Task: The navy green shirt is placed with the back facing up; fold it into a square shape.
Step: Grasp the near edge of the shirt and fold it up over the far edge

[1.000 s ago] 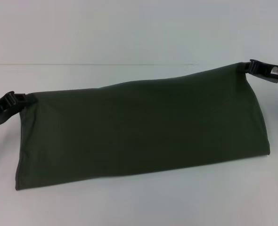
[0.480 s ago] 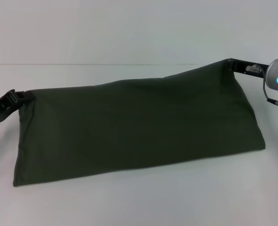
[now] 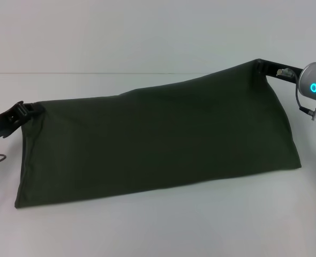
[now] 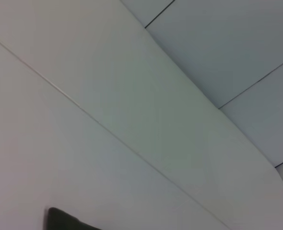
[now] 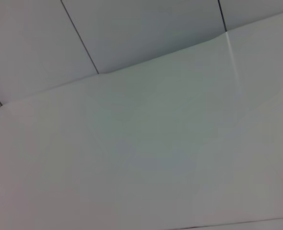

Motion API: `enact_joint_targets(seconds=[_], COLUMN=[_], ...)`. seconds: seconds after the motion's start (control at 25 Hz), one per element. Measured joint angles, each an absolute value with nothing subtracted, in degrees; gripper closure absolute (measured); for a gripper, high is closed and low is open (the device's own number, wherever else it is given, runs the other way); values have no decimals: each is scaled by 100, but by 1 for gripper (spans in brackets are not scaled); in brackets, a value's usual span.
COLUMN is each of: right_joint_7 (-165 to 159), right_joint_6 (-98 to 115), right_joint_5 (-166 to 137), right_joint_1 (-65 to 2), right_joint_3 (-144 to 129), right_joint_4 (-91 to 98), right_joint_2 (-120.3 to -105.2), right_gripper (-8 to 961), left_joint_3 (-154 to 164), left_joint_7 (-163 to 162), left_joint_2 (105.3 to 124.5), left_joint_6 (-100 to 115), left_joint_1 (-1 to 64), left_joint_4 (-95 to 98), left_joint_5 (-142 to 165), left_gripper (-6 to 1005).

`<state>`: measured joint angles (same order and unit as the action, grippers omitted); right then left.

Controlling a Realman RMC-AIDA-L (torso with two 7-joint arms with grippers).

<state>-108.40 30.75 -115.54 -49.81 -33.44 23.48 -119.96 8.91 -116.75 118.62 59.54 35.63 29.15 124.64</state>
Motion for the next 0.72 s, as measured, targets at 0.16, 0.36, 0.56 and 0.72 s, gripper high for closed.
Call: enact_joint_targets(seconds=[0.16, 0.36, 0.56, 0.72], right_joint_7=[-10807, -10440, -9678, -9357], right_joint_6=[2960, 2893, 2855, 2846], right_joint_5=[-11550, -11338, -10639, -10337], right_joint_1=[-5021, -5083, -5111, -5107], right_joint_3=[-3347, -3356, -3357, -3358], right_joint_4=[2287, 2166, 1988, 1932], right_joint_2=[-12004, -12015, -12014, -12015], right_gripper=[803, 798, 793, 789], left_joint_3=[897, 905, 895, 893], left_joint_7=[-11617, -11490, -11223, -10938], left_joint_2=[11898, 11940, 12019, 12166], left_joint_6=[5894, 5756, 5433, 4966], left_joint_1=[3590, 3597, 3603, 3565], left_joint_4=[2915, 2882, 2787, 2778], left_joint_5=[12424, 12334, 12051, 11697], left_gripper=[880, 879, 877, 876])
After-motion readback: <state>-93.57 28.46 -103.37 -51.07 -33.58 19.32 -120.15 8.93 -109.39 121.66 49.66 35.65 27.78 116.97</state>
